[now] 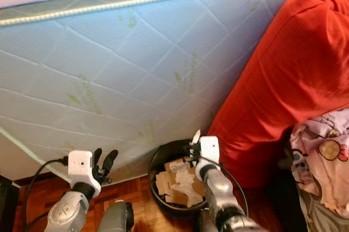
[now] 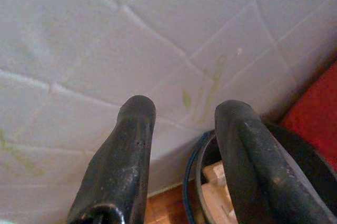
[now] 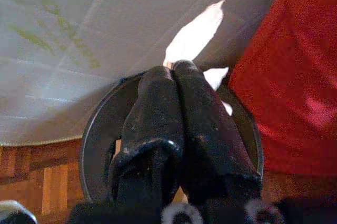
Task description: Clean up the room
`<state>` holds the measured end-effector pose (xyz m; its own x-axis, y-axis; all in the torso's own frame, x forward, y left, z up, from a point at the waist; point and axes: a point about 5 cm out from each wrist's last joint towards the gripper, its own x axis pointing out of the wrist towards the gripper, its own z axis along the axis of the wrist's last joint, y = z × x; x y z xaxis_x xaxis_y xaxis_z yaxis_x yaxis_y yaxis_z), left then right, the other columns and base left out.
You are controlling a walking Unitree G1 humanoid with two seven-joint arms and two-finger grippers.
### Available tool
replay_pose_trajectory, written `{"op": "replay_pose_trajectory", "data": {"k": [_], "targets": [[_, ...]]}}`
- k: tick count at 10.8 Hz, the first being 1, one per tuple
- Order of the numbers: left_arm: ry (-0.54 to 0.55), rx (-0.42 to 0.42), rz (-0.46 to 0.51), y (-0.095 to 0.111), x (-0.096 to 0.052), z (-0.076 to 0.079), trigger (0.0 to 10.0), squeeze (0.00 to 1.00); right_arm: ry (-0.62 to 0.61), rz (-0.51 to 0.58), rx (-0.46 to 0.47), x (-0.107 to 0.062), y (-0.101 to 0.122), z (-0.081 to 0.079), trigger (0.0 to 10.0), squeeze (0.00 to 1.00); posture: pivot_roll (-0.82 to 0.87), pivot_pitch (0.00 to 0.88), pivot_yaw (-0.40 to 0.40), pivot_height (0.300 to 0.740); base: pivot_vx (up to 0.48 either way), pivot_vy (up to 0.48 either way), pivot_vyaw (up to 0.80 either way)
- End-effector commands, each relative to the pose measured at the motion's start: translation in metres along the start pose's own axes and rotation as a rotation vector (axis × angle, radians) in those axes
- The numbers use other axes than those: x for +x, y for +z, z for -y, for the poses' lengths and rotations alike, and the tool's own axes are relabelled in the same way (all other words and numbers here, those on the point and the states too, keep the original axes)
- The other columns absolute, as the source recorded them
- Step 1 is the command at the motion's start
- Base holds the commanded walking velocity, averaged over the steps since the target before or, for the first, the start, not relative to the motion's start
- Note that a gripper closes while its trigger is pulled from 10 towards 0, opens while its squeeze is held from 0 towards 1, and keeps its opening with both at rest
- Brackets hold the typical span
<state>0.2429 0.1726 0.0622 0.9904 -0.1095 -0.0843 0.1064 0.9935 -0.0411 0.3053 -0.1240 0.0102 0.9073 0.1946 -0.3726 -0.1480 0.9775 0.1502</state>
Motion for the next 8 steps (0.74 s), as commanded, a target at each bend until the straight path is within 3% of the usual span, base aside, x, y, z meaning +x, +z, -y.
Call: {"op": "replay_pose_trajectory", "data": {"k": [1,8], "targets": [[0.008,0.001,0.008,0.004,-0.001,-0.001,10.0,0.0,-0.007,-0.022,0.014,0.001,-0.001,0.0,10.0,0.0,0.15,0.165,-0.021,0.628,0.0,0.0,0.0],[0.051,0.014,0.067,0.034,-0.024,0.0,10.0,0.0,-0.021,-0.079,0.015,0.007,0.008,0.004,10.0,0.0,0.29,0.267,-0.027,0.628,0.0,0.0,0.0]]}}
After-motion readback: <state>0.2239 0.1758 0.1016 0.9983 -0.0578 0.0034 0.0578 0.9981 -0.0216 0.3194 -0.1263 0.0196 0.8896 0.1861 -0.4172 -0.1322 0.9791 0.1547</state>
